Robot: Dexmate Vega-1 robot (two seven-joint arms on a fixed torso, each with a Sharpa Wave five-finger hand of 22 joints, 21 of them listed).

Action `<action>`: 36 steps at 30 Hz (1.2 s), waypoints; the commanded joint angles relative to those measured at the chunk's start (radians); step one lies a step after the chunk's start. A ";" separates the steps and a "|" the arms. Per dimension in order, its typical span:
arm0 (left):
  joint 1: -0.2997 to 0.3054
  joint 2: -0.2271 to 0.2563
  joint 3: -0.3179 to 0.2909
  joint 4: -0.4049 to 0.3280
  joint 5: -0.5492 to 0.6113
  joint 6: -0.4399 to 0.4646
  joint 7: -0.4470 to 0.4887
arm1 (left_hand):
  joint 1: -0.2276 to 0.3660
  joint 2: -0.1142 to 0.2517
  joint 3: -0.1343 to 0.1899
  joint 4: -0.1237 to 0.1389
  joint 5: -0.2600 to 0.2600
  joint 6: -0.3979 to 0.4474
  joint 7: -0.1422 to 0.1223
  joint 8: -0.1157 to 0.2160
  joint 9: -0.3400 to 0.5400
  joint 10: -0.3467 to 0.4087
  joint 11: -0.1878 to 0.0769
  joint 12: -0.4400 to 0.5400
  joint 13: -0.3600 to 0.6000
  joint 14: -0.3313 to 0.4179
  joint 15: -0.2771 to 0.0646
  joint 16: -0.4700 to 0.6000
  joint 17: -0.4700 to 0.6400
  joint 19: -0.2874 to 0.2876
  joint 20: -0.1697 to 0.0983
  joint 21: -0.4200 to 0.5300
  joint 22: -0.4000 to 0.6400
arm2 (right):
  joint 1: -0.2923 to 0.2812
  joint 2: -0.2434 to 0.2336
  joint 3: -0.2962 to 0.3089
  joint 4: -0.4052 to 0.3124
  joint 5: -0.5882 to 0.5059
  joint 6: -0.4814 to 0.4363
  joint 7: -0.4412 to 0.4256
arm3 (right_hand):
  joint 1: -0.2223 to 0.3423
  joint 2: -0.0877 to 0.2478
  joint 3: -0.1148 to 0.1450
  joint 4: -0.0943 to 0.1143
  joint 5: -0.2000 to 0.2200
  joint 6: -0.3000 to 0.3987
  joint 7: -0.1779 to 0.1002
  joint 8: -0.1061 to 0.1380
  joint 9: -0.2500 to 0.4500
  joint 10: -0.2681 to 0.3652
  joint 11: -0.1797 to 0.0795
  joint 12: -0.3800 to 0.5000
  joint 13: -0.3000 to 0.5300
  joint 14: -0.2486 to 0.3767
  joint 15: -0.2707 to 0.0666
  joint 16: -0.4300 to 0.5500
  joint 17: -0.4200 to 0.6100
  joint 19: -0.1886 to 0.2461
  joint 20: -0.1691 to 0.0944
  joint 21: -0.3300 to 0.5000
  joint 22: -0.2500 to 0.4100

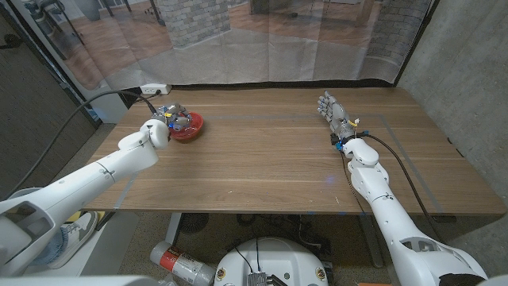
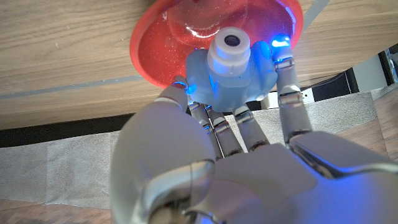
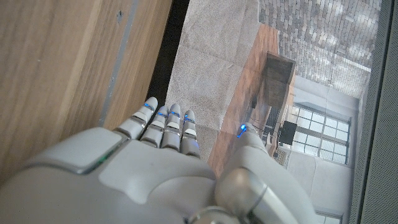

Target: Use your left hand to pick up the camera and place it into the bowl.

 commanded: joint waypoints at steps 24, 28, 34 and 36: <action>-0.049 -0.023 0.037 0.014 0.021 0.019 -0.031 | -0.082 -0.012 0.009 0.003 -0.031 -0.133 -0.009 -0.065 -0.003 -0.109 0.016 -0.053 -0.014 -0.169 -0.024 -0.062 -0.048 -0.303 -0.062 -0.069 0.004 | 0.002 0.002 0.008 0.015 0.001 0.010 0.008 | 0.005 0.007 0.004 -0.006 0.000 0.015 -0.002 0.002 0.002 0.011 -0.003 0.001 0.006 0.008 0.000 -0.002 0.002 0.013 -0.002 -0.009 0.003; -0.037 -0.007 0.025 -0.007 0.008 0.027 -0.041 | -0.112 -0.028 -0.006 0.013 -0.037 -0.165 -0.003 -0.083 -0.005 -0.142 0.020 -0.059 -0.022 -0.194 -0.015 -0.061 -0.058 -0.325 -0.045 -0.079 0.004 | 0.001 0.002 0.006 0.013 0.000 0.010 0.008 | 0.005 0.007 0.004 -0.006 0.000 0.015 -0.002 0.002 0.002 0.012 -0.004 0.001 0.006 0.009 0.002 -0.002 0.002 0.013 -0.003 -0.010 0.003; -0.013 0.012 0.006 -0.035 -0.010 0.037 -0.040 | -0.142 -0.040 -0.020 0.024 -0.037 -0.195 -0.007 -0.100 -0.006 -0.167 0.032 -0.059 -0.029 -0.220 -0.005 -0.061 -0.067 -0.344 -0.029 -0.090 0.003 | 0.000 0.002 0.003 0.009 0.001 0.009 0.010 | 0.005 0.007 0.003 -0.006 0.000 0.016 -0.002 0.002 0.002 0.014 -0.002 0.002 0.006 0.009 0.003 -0.002 0.002 0.013 -0.003 -0.012 0.003; -0.006 0.017 0.000 -0.043 -0.016 0.044 -0.038 | -0.147 -0.042 -0.022 0.026 -0.037 -0.200 -0.006 -0.103 -0.006 -0.173 0.035 -0.059 -0.030 -0.226 -0.003 -0.062 -0.068 -0.350 -0.024 -0.093 0.003 | 0.000 0.002 0.002 0.009 0.001 0.008 0.011 | 0.005 0.007 0.003 -0.006 0.000 0.016 -0.003 0.002 0.002 0.014 -0.002 0.002 0.006 0.009 0.003 -0.002 0.002 0.013 -0.002 -0.012 0.003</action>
